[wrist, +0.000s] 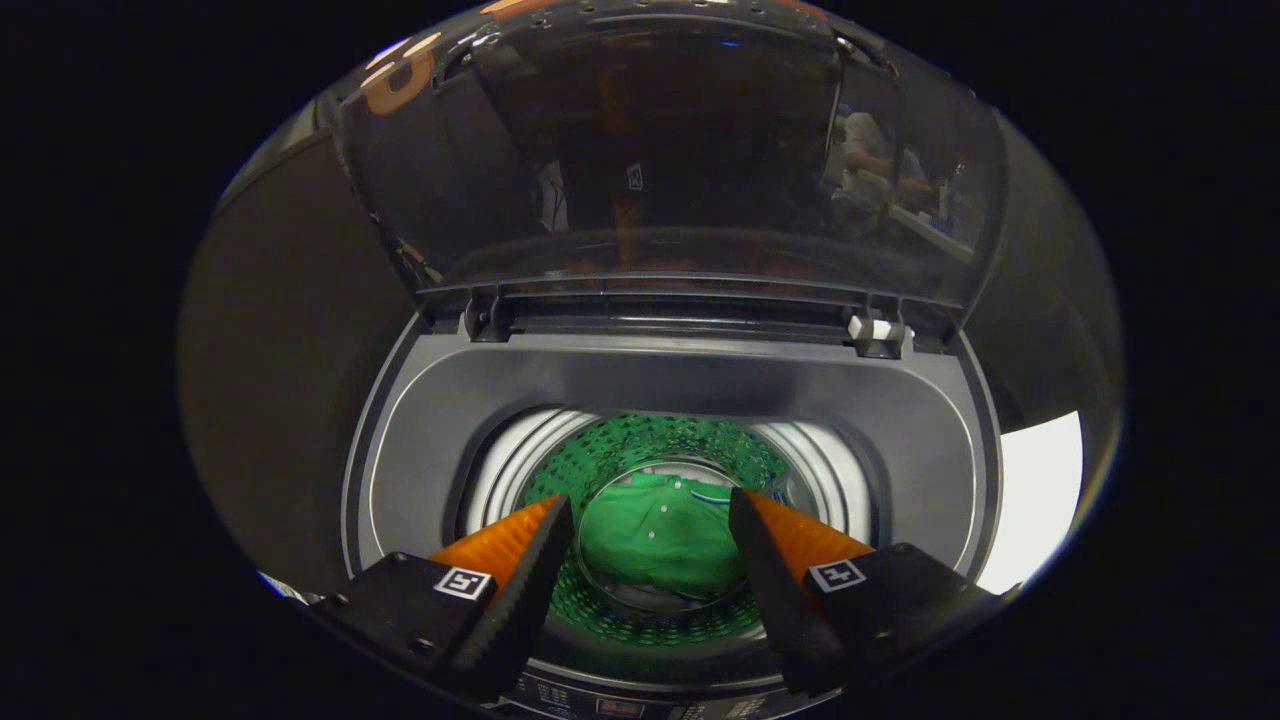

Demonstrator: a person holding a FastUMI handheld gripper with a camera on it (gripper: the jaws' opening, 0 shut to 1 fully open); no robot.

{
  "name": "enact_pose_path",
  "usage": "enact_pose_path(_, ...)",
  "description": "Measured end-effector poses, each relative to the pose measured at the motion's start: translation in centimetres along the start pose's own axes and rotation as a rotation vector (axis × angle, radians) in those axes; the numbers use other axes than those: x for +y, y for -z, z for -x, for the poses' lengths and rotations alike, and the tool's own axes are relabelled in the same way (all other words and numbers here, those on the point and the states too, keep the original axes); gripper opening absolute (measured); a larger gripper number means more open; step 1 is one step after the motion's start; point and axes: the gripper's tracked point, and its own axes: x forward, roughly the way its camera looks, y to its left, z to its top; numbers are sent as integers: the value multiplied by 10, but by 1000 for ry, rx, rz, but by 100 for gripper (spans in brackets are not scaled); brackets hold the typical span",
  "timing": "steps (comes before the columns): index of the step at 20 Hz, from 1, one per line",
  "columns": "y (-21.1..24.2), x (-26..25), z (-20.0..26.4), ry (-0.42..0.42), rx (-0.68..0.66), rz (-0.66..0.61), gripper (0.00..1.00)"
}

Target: Put the clothes into the washing machine and then close the washing machine lid.

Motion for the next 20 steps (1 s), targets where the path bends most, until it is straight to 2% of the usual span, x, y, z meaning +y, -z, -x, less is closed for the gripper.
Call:
enact_pose_path(3,-9,4,22,-1,-51,-8,99)
enact_pose_path(5,-29,9,48,-8,-138,-10,100)
enact_pose_path(12,-175,31,186,-39,-569,2,99)
enact_pose_path(16,-252,40,250,-51,-704,44,99)
enact_pose_path(17,-269,40,260,-42,-719,59,98)
enact_pose_path(20,-303,36,241,-9,-719,56,99)
